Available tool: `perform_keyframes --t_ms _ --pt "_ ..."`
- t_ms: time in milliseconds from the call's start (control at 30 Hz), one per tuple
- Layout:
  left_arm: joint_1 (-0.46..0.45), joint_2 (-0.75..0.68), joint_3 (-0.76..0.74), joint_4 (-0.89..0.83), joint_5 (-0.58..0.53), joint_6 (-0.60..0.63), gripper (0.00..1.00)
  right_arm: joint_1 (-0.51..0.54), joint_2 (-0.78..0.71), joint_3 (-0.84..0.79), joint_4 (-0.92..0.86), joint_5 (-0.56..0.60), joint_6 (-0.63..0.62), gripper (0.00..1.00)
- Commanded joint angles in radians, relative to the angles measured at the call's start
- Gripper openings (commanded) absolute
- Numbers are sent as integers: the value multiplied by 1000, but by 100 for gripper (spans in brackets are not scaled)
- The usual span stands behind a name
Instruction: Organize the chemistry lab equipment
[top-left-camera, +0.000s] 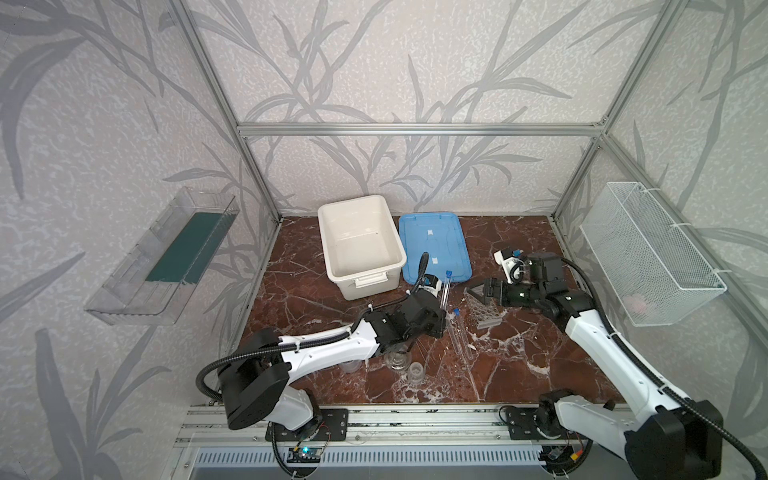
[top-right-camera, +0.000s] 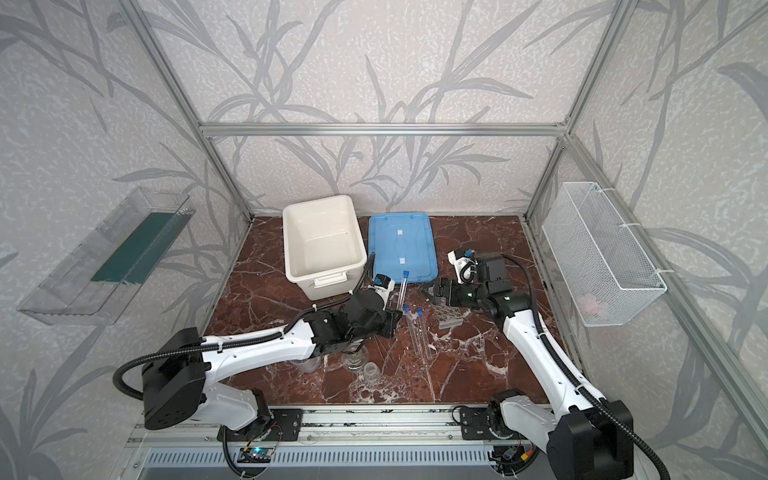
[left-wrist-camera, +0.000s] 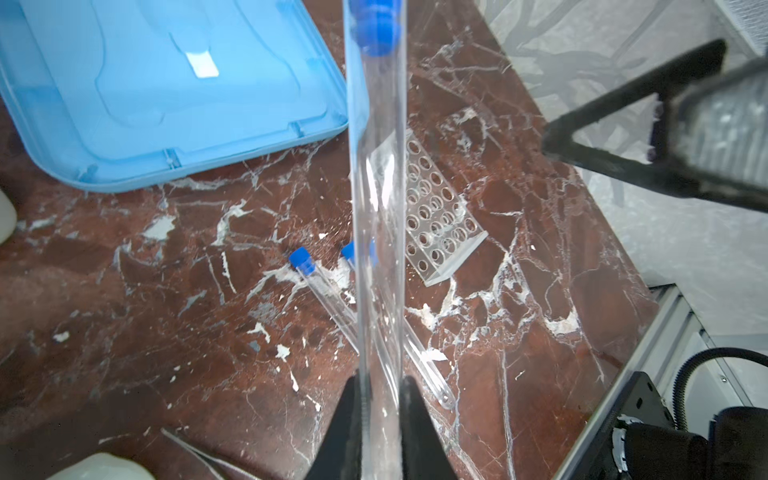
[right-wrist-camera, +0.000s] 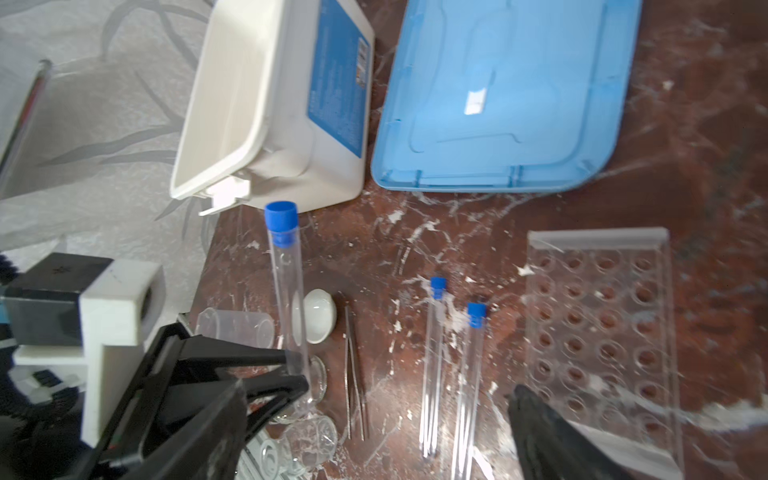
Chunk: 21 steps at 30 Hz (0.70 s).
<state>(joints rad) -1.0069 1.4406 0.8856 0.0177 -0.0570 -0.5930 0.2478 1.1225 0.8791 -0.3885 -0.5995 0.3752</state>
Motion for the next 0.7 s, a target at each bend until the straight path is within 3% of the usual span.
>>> perform_keyframes --t_ms 0,167,300,667 --pt "-4 -39 -24 90 32 77 16 53 49 70 85 -2 44 94" --pt "-5 -58 -45 107 30 67 16 133 156 172 73 36 35 85" --pt "-5 -52 -55 123 29 61 16 144 209 205 109 11 69 67" --pt "-16 -50 -46 139 40 60 16 146 224 203 89 16 74 50"
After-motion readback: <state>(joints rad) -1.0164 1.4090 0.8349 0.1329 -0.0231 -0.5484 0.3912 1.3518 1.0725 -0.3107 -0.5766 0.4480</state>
